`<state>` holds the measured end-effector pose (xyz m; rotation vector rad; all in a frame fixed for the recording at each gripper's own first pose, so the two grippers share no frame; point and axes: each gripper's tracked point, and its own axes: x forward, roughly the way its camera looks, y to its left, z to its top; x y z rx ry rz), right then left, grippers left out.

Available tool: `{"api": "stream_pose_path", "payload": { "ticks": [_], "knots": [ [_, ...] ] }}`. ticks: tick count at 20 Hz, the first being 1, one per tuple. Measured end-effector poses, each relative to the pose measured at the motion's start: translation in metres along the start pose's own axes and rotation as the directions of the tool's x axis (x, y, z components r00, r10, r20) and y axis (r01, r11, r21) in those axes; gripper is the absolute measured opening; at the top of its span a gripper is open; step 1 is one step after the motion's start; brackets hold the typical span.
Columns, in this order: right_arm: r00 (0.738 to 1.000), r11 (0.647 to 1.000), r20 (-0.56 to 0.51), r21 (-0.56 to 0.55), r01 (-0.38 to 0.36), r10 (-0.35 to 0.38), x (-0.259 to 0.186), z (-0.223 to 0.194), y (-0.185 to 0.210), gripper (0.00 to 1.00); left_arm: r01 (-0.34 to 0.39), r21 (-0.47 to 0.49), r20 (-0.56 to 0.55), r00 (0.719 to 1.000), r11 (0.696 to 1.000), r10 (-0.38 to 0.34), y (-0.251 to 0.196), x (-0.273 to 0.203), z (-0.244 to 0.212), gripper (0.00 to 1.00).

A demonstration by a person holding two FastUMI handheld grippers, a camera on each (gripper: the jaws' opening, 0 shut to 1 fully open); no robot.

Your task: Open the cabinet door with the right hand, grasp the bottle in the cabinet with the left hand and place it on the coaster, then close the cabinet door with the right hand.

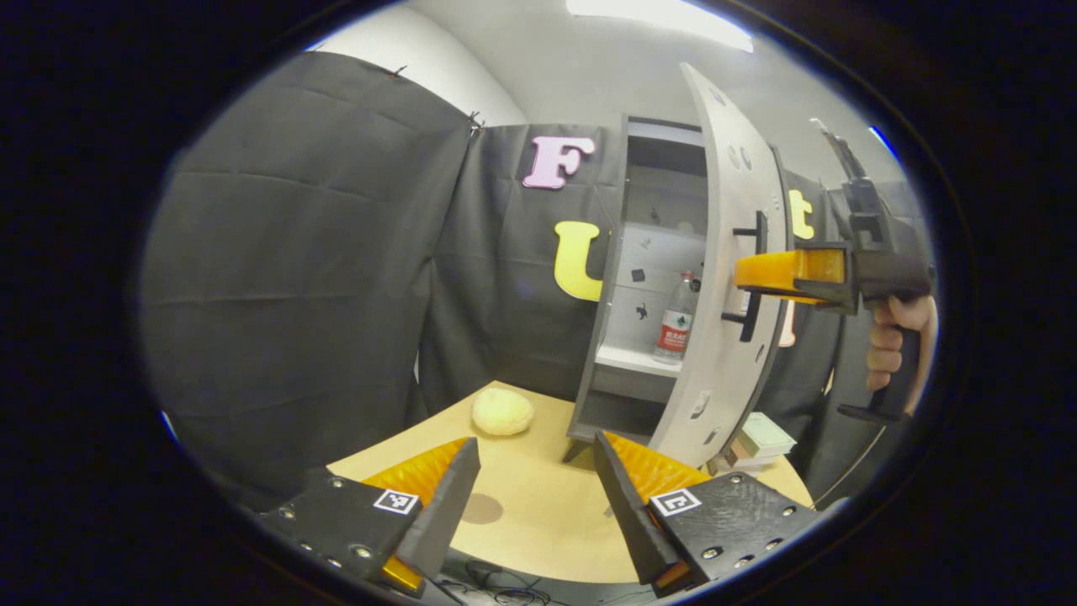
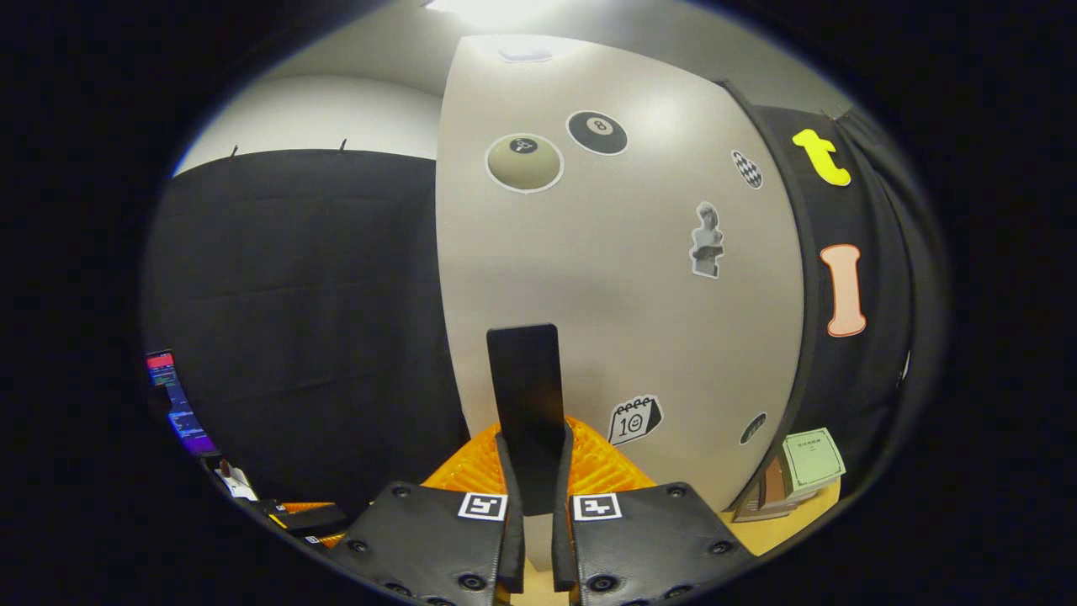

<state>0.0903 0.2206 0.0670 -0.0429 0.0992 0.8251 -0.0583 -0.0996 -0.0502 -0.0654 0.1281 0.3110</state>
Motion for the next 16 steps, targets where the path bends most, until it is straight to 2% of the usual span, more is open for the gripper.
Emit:
{"api": "stream_pose_path", "payload": {
  "ticks": [4, 9, 16],
  "knots": [
    [1.0, 1.0, -0.002, 0.01, -0.028, 0.028, -0.017, -0.001, -0.009, 0.15, -0.025, -0.021, 0.024, 0.999, 0.999, 0.025, -0.023, -0.031, 0.0, 0.82],
    [1.0, 1.0, -0.004, 0.024, -0.016, 0.016, -0.034, -0.004, -0.021, 0.15, -0.023, -0.002, 0.012, 1.0, 1.0, 0.023, -0.049, -0.039, -0.009, 0.82],
    [0.998, 0.997, 0.005, 0.048, 0.056, -0.056, -0.058, -0.006, -0.042, 0.14, 0.045, 0.047, 0.012, 0.999, 0.998, -0.046, -0.094, -0.048, -0.013, 0.82]
  ]
}}
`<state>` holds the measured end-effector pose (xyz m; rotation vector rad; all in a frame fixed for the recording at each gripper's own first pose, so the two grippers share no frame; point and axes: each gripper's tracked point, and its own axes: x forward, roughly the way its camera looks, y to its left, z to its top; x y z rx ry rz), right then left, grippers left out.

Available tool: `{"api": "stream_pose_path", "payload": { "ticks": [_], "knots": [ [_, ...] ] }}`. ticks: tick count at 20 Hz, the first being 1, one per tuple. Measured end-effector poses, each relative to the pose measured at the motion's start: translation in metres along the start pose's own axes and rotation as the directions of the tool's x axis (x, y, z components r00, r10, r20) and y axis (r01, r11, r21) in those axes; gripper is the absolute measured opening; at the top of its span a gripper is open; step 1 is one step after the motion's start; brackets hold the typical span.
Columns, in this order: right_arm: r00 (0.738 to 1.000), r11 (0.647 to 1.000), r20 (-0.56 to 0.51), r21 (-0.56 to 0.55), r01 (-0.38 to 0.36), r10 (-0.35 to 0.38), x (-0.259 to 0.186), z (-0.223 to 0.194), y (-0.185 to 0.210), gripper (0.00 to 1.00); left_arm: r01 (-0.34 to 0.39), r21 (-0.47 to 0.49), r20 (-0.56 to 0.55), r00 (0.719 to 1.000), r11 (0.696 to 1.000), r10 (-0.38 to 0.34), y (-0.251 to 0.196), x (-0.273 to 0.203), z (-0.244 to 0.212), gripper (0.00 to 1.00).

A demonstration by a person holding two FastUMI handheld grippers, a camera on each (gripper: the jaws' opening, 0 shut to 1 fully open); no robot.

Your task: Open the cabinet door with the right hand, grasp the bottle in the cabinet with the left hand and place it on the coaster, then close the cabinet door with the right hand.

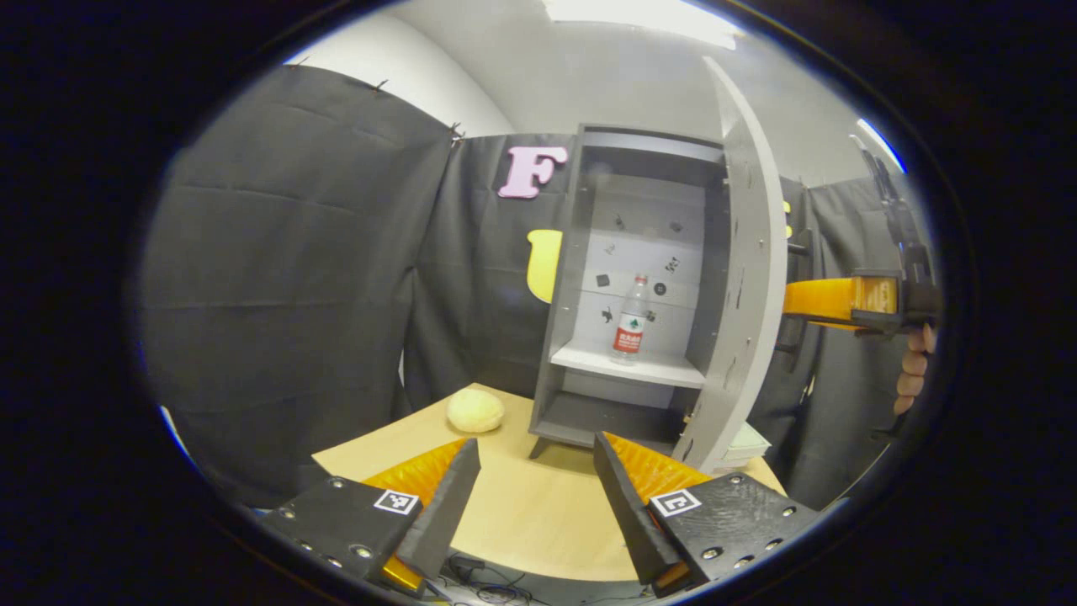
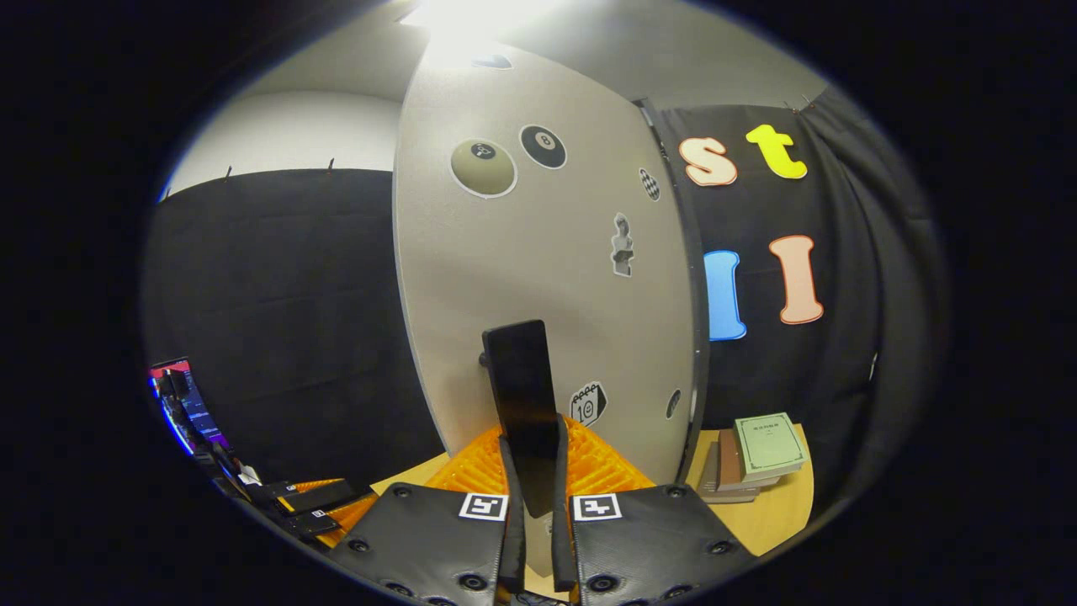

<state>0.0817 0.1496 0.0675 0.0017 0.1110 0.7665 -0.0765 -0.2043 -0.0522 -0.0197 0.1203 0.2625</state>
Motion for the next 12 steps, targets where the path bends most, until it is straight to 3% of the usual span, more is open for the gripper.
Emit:
{"api": "stream_pose_path", "payload": {
  "ticks": [6, 12],
  "knots": [
    [0.993, 0.993, -0.03, 0.047, 0.111, -0.11, -0.011, 0.001, -0.024, 0.14, 0.142, -0.002, -0.053, 0.988, 0.99, -0.142, -0.037, 0.055, -0.01, 0.82],
    [0.957, 0.951, -0.015, 0.104, 0.291, -0.291, -0.021, 0.004, -0.055, 0.13, 0.306, 0.077, -0.05, 0.952, 0.949, -0.303, -0.055, 0.09, 0.005, 0.82]
  ]
}}
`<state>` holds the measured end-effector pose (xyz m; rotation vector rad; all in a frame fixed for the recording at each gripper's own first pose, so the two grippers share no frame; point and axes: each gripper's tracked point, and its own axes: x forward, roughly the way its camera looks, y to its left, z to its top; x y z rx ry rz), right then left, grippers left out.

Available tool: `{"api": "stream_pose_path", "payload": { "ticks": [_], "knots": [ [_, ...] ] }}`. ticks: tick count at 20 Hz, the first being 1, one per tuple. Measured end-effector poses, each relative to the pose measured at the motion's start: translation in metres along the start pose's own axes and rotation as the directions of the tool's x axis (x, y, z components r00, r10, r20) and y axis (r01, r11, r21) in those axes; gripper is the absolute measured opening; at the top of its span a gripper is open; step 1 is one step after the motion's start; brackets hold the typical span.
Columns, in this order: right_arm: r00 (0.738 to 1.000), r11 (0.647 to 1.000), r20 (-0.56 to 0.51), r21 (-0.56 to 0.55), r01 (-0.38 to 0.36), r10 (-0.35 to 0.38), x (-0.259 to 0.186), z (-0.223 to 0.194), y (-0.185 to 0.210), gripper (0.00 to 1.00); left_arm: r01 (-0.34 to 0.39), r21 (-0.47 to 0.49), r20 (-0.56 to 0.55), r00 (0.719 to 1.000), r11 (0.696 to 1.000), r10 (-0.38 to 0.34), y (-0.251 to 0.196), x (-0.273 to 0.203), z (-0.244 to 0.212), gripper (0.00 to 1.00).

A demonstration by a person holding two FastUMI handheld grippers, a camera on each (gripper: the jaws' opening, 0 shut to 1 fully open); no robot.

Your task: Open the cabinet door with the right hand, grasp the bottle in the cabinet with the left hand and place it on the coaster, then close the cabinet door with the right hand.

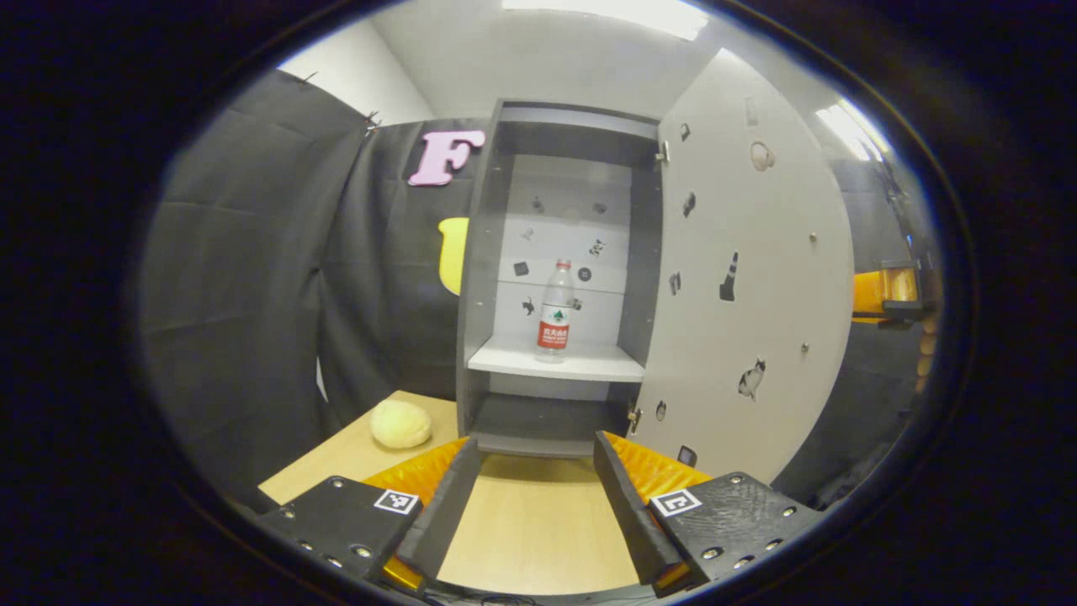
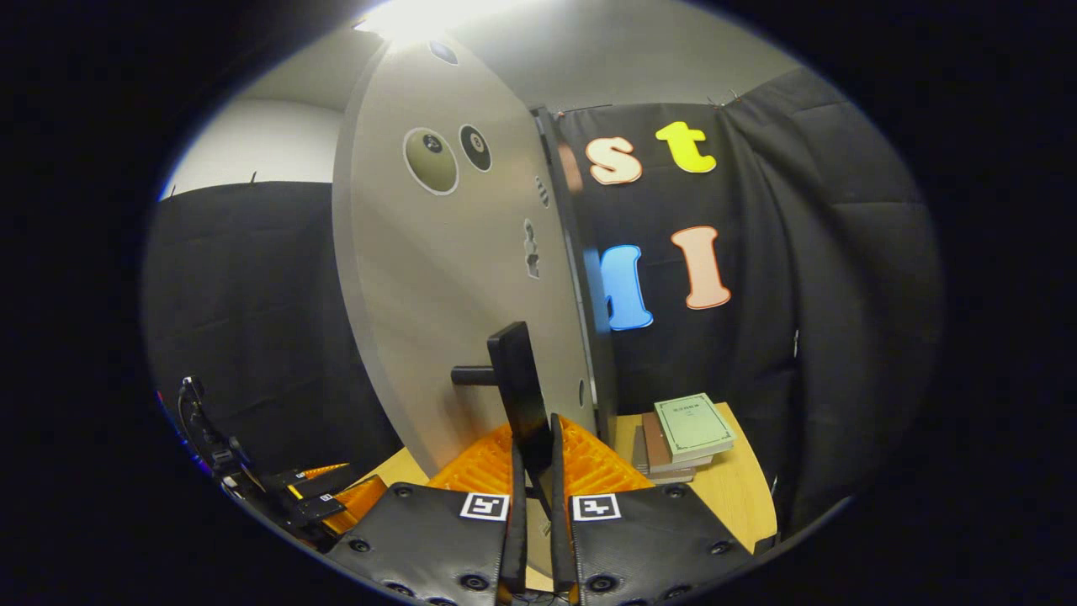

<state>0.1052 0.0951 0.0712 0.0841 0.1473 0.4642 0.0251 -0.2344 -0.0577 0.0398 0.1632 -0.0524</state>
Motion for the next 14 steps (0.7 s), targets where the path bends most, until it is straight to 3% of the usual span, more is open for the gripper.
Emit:
{"api": "stream_pose_path", "payload": {
  "ticks": [4, 7, 10, 14],
  "knots": [
    [0.999, 0.998, 0.004, 0.034, 0.044, -0.044, 0.001, 0.001, -0.001, 0.13, 0.106, -0.016, -0.017, 0.994, 0.994, -0.106, 0.017, 0.019, 0.004, 0.82],
    [0.993, 0.994, 0.021, -0.001, 0.114, -0.113, -0.002, 0.002, -0.009, 0.13, 0.138, 0.0, -0.009, 0.99, 0.99, -0.138, 0.043, 0.038, 0.013, 0.83],
    [0.979, 0.979, 0.037, -0.004, 0.202, -0.202, -0.005, 0.002, -0.016, 0.06, 0.168, -0.009, 0.017, 0.986, 0.986, -0.168, 0.069, 0.045, 0.022, 0.84],
    [0.954, 0.956, 0.062, 0.007, 0.293, -0.293, -0.018, 0.003, -0.022, 0.08, 0.205, -0.029, 0.007, 0.979, 0.978, -0.205, 0.103, 0.051, 0.018, 0.82]
  ]
}}
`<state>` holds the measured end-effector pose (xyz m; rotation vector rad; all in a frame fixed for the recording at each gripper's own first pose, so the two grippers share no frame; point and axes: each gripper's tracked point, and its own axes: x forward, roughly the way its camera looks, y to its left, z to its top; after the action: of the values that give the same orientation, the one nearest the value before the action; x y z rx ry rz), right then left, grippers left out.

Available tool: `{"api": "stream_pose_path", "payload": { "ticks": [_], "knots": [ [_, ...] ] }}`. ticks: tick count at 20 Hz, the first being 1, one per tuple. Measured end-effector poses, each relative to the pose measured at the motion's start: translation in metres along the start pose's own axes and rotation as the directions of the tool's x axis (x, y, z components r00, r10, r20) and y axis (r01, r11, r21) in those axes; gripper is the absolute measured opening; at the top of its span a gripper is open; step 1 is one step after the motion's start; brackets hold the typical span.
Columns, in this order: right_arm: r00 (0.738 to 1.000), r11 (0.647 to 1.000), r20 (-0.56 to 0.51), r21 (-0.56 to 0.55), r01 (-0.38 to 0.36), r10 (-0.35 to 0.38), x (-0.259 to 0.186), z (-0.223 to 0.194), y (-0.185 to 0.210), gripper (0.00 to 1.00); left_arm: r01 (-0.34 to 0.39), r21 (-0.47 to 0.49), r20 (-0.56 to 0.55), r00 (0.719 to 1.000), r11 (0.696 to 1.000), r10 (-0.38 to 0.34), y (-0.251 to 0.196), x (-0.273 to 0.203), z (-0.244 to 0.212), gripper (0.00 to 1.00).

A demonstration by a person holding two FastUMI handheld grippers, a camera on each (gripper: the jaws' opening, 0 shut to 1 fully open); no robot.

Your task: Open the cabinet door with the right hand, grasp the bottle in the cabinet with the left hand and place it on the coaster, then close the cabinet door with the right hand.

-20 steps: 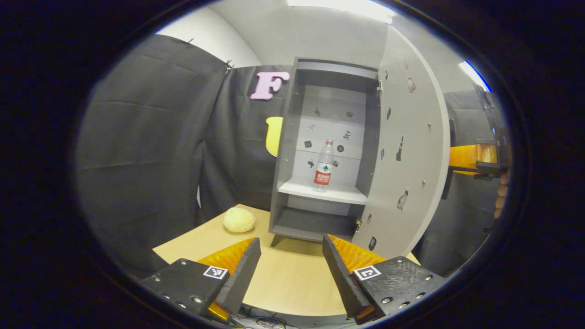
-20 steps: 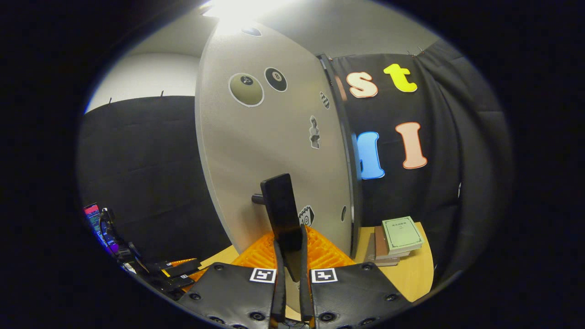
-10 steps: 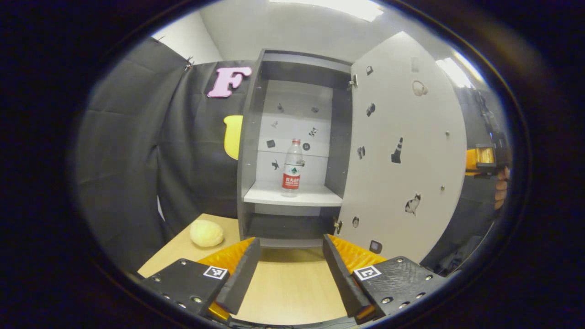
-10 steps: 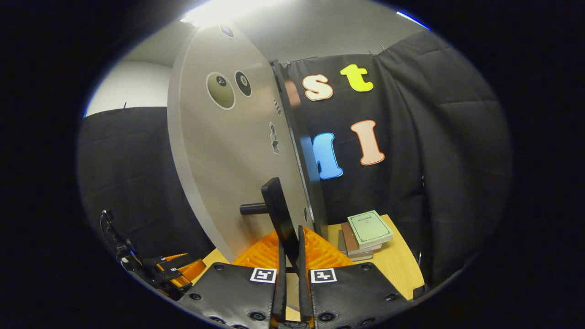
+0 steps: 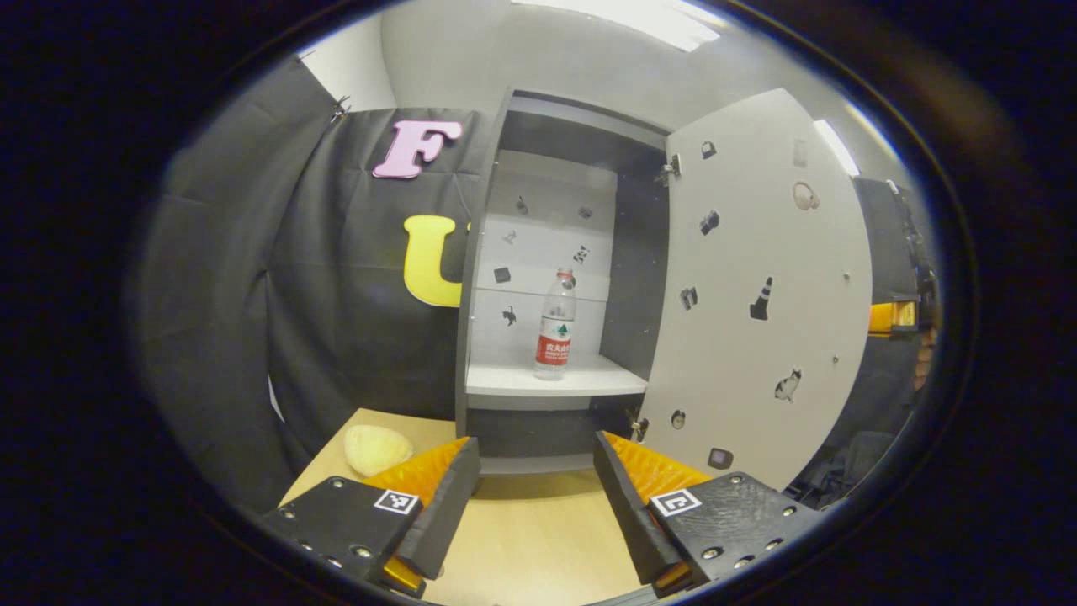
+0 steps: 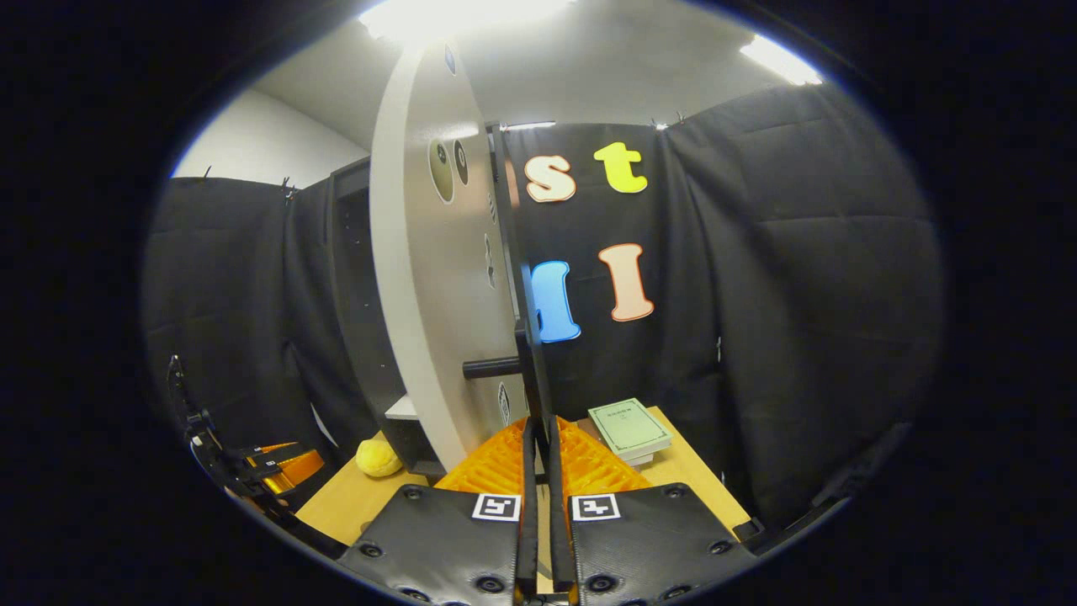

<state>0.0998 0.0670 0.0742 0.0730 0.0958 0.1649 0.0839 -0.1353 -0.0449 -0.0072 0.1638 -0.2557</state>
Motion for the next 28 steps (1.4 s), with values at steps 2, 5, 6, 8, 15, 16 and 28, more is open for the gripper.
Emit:
{"api": "stream_pose_path", "payload": {
  "ticks": [2, 5, 6, 8, 15, 16, 28],
  "knots": [
    [0.998, 0.998, -0.024, 0.042, 0.055, -0.054, -0.012, -0.008, -0.003, 0.03, 0.013, -0.008, -0.02, 1.0, 1.0, -0.013, 0.014, 0.002, -0.006, 0.82],
    [0.989, 0.986, 0.0, 0.085, 0.144, -0.145, -0.023, -0.002, -0.018, 0.06, 0.033, -0.012, -0.033, 0.999, 0.999, -0.034, 0.024, 0.016, -0.008, 0.84],
    [0.985, 0.98, 0.002, 0.096, 0.172, -0.173, -0.025, -0.002, -0.027, 0.06, 0.034, -0.008, -0.033, 0.999, 0.999, -0.034, 0.026, 0.021, -0.006, 0.84],
    [0.976, 0.97, 0.01, 0.108, 0.217, -0.219, -0.028, 0.004, -0.046, 0.06, 0.046, -0.007, -0.006, 0.999, 0.999, -0.046, 0.022, 0.034, 0.006, 0.84],
    [0.969, 0.965, 0.049, 0.117, 0.233, -0.24, 0.025, 0.028, -0.1, 0.08, 0.024, 0.023, 0.061, 0.998, 0.999, -0.025, 0.005, 0.098, 0.057, 0.82],
    [0.973, 0.968, 0.049, 0.119, 0.22, -0.227, 0.037, 0.03, -0.103, 0.16, 0.016, 0.027, 0.068, 0.998, 1.0, -0.018, 0.003, 0.109, 0.063, 0.82],
    [0.987, 0.983, 0.017, 0.094, 0.158, -0.16, 0.15, 0.025, -0.144, 0.75, 0.001, 0.065, 0.082, 0.997, 0.998, -0.006, -0.026, 0.252, 0.102, 0.84]
  ]
}}
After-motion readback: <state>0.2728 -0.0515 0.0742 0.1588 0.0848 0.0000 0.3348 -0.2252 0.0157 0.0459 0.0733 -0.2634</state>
